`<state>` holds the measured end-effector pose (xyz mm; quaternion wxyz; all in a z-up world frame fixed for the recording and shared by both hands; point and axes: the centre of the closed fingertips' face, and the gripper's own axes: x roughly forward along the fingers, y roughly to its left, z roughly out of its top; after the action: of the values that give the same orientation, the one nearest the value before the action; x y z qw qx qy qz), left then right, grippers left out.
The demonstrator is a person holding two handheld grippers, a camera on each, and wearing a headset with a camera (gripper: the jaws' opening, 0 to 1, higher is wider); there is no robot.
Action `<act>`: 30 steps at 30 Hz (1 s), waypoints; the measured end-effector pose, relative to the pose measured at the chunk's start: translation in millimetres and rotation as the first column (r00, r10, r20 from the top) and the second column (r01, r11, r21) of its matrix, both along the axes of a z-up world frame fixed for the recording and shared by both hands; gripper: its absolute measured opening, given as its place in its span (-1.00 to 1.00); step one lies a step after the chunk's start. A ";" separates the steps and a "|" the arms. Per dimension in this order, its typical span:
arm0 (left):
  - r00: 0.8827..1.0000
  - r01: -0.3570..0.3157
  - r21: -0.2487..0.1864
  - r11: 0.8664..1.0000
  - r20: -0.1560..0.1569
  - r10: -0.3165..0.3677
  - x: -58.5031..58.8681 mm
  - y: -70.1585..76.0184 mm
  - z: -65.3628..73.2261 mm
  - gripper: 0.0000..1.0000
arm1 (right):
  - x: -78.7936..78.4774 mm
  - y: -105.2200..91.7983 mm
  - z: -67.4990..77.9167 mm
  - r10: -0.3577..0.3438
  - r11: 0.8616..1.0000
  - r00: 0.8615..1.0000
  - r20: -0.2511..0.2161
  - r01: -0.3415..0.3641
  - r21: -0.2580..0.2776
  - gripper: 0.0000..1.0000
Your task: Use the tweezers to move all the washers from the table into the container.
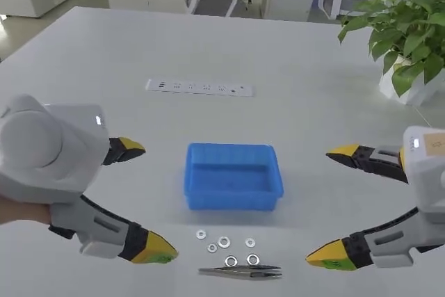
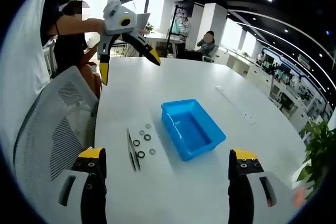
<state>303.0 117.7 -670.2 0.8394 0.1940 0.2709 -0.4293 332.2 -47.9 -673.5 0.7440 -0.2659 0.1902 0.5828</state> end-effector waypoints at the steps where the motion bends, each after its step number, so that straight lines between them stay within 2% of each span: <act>1: 1.000 0.002 0.000 1.000 0.002 -0.002 -0.2 -0.6 0.3 0.99 | 0.5 -0.2 -0.2 -0.002 1.000 1.000 0.000 0.002 0.000 0.95; 7: 1.000 0.030 0.029 0.999 -0.009 -0.030 -4.6 -2.5 -4.3 0.99 | 0.3 0.4 -0.8 -0.002 1.000 1.000 0.005 0.002 -0.007 0.94; 10: 1.000 0.023 -0.004 1.000 -0.011 -0.023 -3.8 -5.1 -1.7 0.99 | 0.4 -0.9 -3.1 -0.001 1.000 1.000 0.000 0.001 -0.014 0.94; 14: 1.000 0.023 0.011 1.000 -0.010 -0.023 -3.7 -2.1 -3.1 0.99 | 0.8 -1.6 -4.2 -0.004 1.000 1.000 -0.004 0.004 -0.015 0.93; 30: 1.000 0.014 0.016 1.000 -0.008 -0.014 -0.9 3.5 -2.7 0.99 | 2.8 1.6 -5.8 0.006 1.000 1.000 -0.001 -0.006 -0.023 0.93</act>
<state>302.1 121.2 -673.0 0.8337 0.2007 0.2762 -0.4340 335.0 -46.3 -679.3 0.7392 -0.2747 0.1963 0.5828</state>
